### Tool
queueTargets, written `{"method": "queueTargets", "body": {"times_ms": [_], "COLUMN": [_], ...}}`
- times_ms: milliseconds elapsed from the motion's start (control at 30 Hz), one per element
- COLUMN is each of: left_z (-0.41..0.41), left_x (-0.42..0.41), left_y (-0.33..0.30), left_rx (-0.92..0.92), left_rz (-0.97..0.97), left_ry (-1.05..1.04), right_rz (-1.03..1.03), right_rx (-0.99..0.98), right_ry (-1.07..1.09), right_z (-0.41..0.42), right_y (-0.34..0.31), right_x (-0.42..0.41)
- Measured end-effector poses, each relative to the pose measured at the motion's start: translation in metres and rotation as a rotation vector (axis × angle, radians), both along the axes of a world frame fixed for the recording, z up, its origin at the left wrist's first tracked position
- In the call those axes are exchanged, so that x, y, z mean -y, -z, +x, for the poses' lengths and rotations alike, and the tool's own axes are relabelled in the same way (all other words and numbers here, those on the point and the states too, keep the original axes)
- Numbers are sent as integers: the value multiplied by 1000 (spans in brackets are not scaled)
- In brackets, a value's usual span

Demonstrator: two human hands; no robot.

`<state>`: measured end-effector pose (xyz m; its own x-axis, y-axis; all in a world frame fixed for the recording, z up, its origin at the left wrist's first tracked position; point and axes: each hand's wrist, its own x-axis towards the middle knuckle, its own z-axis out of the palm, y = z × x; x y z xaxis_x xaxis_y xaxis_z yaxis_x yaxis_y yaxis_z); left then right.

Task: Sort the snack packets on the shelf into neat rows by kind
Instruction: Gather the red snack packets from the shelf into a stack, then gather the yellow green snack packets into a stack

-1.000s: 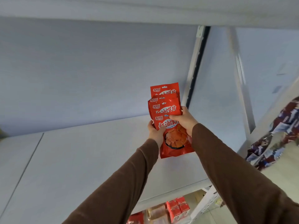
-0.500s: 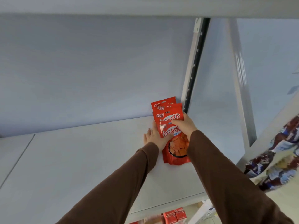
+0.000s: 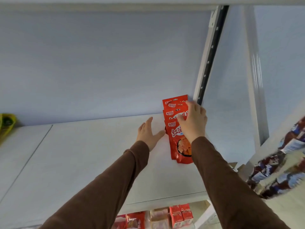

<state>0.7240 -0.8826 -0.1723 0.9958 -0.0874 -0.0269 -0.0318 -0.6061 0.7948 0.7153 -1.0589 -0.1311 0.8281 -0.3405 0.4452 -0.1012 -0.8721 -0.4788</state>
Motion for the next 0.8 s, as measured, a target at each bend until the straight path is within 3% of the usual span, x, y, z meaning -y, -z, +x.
{"method": "queueTargets", "body": {"times_ms": [300, 600, 800], "left_z": [-34, -109, -141], "left_x": [-143, -356, -467], "left_y": [-31, -46, -46], "left_rx": [195, 365, 337], "left_rz": [270, 538, 595], "left_ry": [-11, -142, -165], "right_rz": [-162, -246, -249], "right_rx": [-46, -121, -137], "right_ry": [-383, -558, -647], "right_z": [-34, -78, -100], "right_y": [-15, -16, -14], "right_x": [-112, -299, -406]}}
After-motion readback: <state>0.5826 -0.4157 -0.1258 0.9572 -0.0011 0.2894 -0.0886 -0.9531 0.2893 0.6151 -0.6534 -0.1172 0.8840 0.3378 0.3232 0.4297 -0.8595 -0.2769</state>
